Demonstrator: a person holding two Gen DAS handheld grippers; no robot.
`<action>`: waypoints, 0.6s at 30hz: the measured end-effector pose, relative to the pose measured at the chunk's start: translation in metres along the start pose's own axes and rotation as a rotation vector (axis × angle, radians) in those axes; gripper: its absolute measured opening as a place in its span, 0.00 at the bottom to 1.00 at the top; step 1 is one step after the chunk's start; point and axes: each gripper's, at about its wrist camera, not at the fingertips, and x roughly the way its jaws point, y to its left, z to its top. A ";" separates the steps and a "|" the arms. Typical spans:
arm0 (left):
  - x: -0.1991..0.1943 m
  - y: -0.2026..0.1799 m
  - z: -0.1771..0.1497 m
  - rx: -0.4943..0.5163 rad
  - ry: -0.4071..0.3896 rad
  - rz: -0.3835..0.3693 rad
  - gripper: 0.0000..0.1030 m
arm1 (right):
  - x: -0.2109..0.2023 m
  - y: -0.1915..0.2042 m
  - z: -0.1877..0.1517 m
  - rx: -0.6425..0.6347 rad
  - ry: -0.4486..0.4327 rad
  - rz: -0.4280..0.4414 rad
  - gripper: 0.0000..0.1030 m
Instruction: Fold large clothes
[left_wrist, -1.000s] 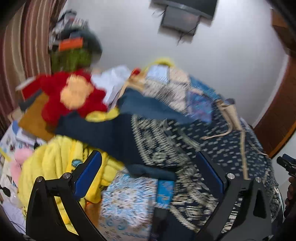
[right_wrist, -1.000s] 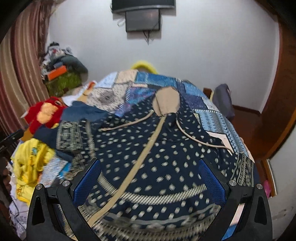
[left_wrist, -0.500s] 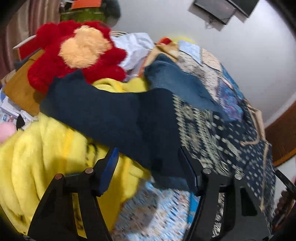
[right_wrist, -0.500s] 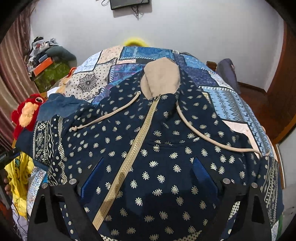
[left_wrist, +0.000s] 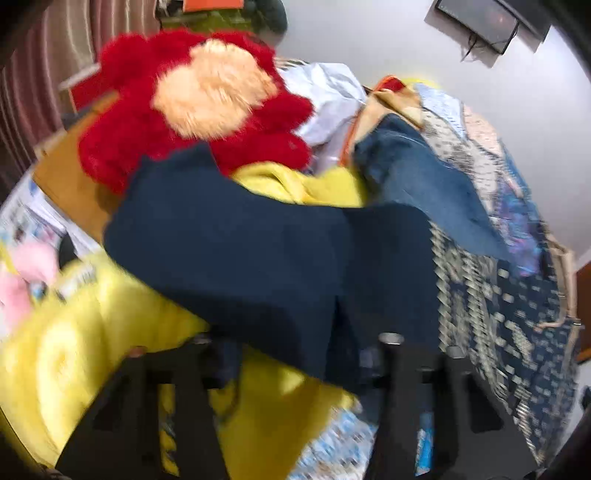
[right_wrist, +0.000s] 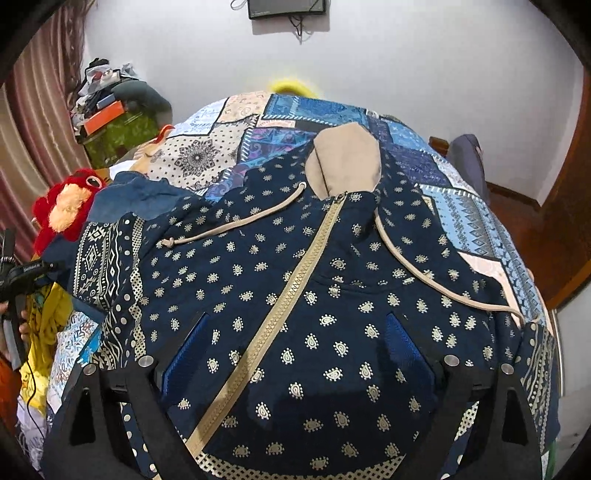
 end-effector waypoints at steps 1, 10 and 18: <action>0.002 -0.003 0.004 0.013 -0.010 0.037 0.25 | -0.003 -0.001 -0.001 0.002 -0.001 0.000 0.90; -0.049 -0.053 0.037 0.122 -0.167 0.083 0.07 | -0.037 -0.027 -0.001 0.031 -0.041 -0.043 0.90; -0.106 -0.124 0.052 0.214 -0.252 -0.001 0.07 | -0.072 -0.072 -0.010 0.158 -0.064 -0.018 0.90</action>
